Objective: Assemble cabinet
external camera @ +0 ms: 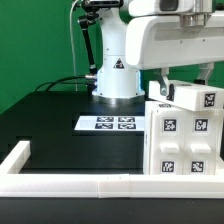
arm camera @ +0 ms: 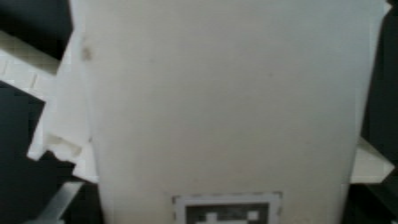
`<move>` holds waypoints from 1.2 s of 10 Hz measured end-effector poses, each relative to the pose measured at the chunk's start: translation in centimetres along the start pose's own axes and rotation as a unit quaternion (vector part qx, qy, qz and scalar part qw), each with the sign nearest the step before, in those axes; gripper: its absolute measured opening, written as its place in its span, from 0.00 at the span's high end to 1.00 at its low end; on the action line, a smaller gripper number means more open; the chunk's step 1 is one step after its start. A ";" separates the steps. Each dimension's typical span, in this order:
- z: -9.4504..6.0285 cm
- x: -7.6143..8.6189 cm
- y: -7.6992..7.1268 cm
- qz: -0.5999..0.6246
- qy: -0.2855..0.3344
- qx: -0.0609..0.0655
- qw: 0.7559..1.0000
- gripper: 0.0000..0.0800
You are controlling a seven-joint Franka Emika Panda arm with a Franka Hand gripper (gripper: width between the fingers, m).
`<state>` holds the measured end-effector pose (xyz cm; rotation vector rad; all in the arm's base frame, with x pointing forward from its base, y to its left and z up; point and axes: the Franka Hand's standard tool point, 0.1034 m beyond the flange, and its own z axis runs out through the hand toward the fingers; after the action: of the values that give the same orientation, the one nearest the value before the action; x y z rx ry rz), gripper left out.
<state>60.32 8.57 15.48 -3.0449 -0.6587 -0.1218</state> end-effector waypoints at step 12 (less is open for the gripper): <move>0.1 0.2 0.1 0.459 0.016 0.003 0.889 0.30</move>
Offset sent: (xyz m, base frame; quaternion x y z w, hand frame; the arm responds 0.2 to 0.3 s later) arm -0.0062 -0.0007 -0.0025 -0.0043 0.0045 0.2741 0.9617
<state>60.57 8.62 15.36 -2.9633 0.7996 -0.1347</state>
